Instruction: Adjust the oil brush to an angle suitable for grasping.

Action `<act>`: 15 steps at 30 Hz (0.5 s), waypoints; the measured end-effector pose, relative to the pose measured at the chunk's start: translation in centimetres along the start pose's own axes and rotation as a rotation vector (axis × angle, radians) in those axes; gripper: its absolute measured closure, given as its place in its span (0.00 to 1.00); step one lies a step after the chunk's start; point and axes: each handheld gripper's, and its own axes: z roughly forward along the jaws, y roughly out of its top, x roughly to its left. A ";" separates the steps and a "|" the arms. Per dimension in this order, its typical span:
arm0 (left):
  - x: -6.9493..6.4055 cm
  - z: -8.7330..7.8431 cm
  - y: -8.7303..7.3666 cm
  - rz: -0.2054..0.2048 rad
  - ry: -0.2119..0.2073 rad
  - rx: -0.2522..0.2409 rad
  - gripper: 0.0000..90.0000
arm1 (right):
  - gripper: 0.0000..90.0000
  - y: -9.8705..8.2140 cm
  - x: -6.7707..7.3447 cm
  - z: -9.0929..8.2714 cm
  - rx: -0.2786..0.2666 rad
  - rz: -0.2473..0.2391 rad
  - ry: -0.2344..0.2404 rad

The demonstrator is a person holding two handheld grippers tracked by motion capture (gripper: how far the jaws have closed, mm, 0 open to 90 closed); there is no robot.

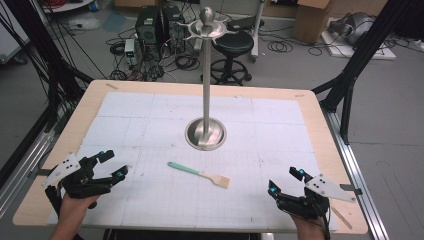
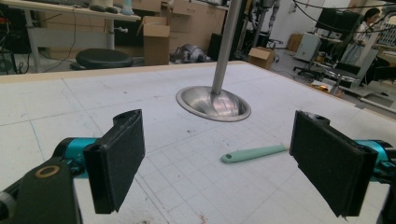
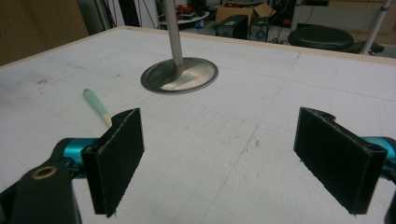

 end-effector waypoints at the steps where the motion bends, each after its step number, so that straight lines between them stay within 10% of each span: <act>1: 0.1 0.0 0.0 -0.005 0.001 -0.004 0.21 | 0.16 0.0 0.0 0.0 -0.002 -0.005 0.002; 12: 0.0 0.1 0.0 -0.008 0.010 -0.001 0.21 | 0.16 0.4 0.6 0.6 0.003 0.019 0.050; 15: 0.0 0.0 0.0 -0.004 0.002 0.004 0.21 | 0.17 0.8 1.8 1.6 0.063 -0.042 0.095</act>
